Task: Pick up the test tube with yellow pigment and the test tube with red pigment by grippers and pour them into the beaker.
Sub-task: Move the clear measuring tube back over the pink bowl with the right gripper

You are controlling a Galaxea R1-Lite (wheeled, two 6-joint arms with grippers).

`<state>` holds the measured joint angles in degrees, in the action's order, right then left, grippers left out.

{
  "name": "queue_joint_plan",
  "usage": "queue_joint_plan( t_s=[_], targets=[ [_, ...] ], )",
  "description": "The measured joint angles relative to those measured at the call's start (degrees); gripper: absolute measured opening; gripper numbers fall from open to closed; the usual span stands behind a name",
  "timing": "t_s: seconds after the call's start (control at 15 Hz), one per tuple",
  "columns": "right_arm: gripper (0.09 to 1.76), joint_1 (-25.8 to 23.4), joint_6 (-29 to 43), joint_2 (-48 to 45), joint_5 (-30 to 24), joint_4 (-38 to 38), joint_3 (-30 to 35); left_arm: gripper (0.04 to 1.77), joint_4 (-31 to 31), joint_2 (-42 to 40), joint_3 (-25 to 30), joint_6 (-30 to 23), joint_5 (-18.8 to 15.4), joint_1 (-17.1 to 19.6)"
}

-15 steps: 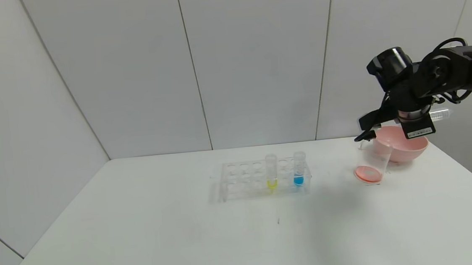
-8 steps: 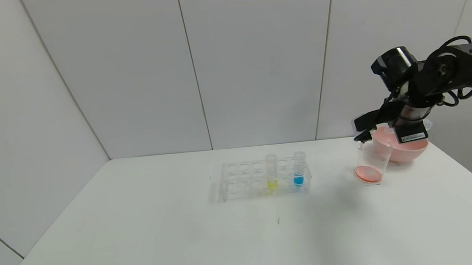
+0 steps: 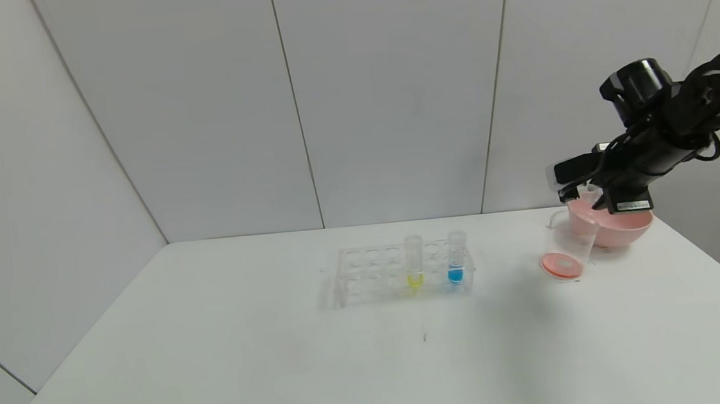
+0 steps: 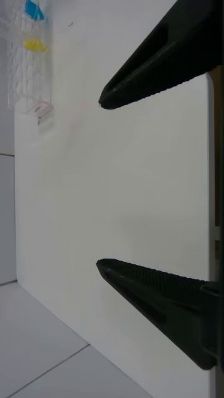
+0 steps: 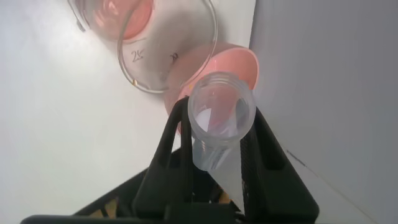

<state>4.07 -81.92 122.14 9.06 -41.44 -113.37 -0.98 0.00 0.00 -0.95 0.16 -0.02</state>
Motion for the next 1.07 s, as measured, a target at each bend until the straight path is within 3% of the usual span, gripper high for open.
queue_joint_plan(
  t_s=[0.2,0.33,0.47,0.73,1.07],
  targets=[
    [0.5,-1.9,1.7,-0.6,-8.4,0.9,0.0,1.72,0.0,0.0,0.0,0.0,0.0,0.0],
    [0.5,-2.6,6.7,-1.2,-12.6,0.9,0.0,1.72,0.0,0.0,0.0,0.0,0.0,0.0],
    [0.5,-2.7,15.3,-2.1,-16.7,0.7,0.1,1.72,0.0,0.0,0.0,0.0,0.0,0.0],
    [0.5,-2.2,35.0,-3.8,-30.5,3.8,0.0,1.72,0.0,0.0,0.0,0.0,0.0,0.0],
    [0.5,-2.1,59.1,-4.9,-33.0,16.2,-0.1,1.72,0.0,0.0,0.0,0.0,0.0,0.0]
  ],
)
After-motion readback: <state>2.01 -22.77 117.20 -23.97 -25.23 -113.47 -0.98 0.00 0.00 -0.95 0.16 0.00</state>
